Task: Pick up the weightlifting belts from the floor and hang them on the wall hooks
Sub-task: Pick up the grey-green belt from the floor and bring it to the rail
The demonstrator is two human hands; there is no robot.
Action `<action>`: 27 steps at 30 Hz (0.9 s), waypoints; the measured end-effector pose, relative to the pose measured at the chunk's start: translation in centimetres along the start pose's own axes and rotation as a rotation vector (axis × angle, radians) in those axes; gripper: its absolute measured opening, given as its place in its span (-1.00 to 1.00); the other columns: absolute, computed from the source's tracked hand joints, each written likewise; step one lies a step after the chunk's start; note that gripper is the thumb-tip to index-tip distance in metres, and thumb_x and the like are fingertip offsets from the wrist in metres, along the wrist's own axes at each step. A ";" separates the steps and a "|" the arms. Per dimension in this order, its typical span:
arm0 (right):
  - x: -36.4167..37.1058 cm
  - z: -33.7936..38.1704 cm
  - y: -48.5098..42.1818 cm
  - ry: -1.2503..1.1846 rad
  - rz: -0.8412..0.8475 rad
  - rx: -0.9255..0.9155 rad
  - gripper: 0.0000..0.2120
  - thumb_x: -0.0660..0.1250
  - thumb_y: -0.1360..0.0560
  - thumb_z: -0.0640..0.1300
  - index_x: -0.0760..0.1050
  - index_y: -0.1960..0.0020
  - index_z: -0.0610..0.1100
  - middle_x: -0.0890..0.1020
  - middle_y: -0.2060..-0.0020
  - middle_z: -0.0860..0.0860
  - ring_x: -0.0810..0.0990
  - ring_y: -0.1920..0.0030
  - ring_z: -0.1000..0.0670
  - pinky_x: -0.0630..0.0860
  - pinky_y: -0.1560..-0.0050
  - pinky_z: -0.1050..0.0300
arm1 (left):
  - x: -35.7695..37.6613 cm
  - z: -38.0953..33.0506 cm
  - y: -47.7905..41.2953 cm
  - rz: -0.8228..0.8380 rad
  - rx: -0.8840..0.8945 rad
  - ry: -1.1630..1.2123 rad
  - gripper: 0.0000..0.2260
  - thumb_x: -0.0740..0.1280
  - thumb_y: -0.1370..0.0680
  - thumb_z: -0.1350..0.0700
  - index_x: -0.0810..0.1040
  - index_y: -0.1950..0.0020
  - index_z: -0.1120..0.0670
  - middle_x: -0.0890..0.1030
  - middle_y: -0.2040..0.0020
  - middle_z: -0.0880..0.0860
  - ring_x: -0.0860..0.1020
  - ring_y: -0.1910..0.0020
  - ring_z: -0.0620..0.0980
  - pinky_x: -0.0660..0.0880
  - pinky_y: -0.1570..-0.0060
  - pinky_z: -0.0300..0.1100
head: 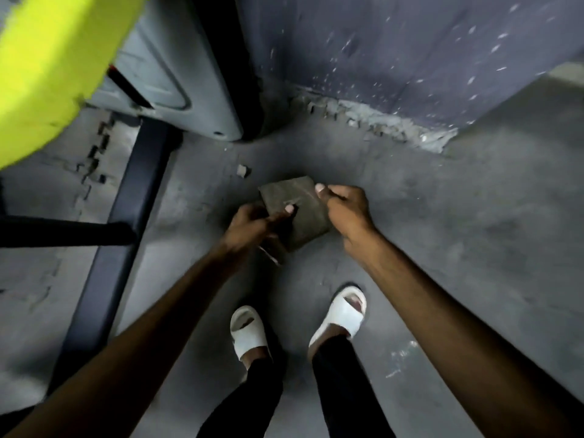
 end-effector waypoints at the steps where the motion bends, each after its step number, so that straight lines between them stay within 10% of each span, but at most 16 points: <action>1: -1.0 1.3 1.5 -0.060 -0.023 0.013 -0.67 0.34 -0.61 -0.17 0.61 0.09 -0.47 0.71 0.12 -0.28 0.50 0.17 -0.03 0.44 0.17 0.06 | 0.2 -1.6 1.3 0.008 0.022 0.001 -0.68 0.47 -0.50 0.02 0.65 -0.14 0.21 0.72 0.14 0.09 0.67 0.26 -0.11 0.56 0.30 -0.27; 4: -5.1 6.4 6.8 -0.197 -0.052 0.013 -0.70 0.36 -0.60 -0.15 0.64 0.02 -0.43 0.68 -0.02 -0.38 0.58 0.14 -0.05 0.51 0.16 0.11 | 1.5 -7.4 6.4 0.022 0.081 0.026 -0.65 0.51 -0.43 -0.09 0.70 -0.05 0.15 0.70 0.09 0.27 0.64 0.18 0.08 0.61 0.13 0.02; 11: -13.2 19.7 21.2 -0.365 0.256 -0.143 -0.73 0.43 -0.55 -0.20 0.62 -0.18 -0.33 0.73 -0.06 -0.22 0.72 0.01 -0.06 0.66 0.04 0.16 | 4.5 -22.1 21.3 -0.010 0.302 0.131 -0.86 0.38 -0.58 0.14 0.65 0.06 0.22 0.67 0.40 -0.07 0.59 0.44 -0.22 0.48 0.40 -0.39; 18: -23.5 35.9 38.1 -0.348 0.280 -0.477 -0.74 0.38 -0.57 -0.26 0.59 -0.24 -0.28 0.72 -0.09 -0.20 0.69 -0.11 -0.13 0.61 -0.20 0.02 | 8.0 -38.8 40.3 0.049 0.502 0.120 -0.72 0.51 -0.47 0.04 0.62 0.02 0.23 0.68 0.15 0.21 0.65 0.25 0.05 0.57 0.25 -0.23; 27: -31.8 54.3 60.9 -0.631 0.168 -0.748 -0.81 0.32 -0.59 -0.31 0.60 -0.15 -0.35 0.73 0.24 -0.10 0.71 0.28 0.03 0.63 0.28 0.20 | 9.5 -54.9 66.4 0.079 0.843 0.033 -0.68 0.52 -0.45 0.03 0.70 -0.07 0.23 0.72 0.12 0.10 0.65 0.23 -0.06 0.57 0.14 -0.24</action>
Point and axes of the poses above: each hand's wrist, its own y-axis away from the middle knuckle, its own x-axis out of the palm, z = x × y, the point moved 9 cm from there along -y, towards the middle knuckle
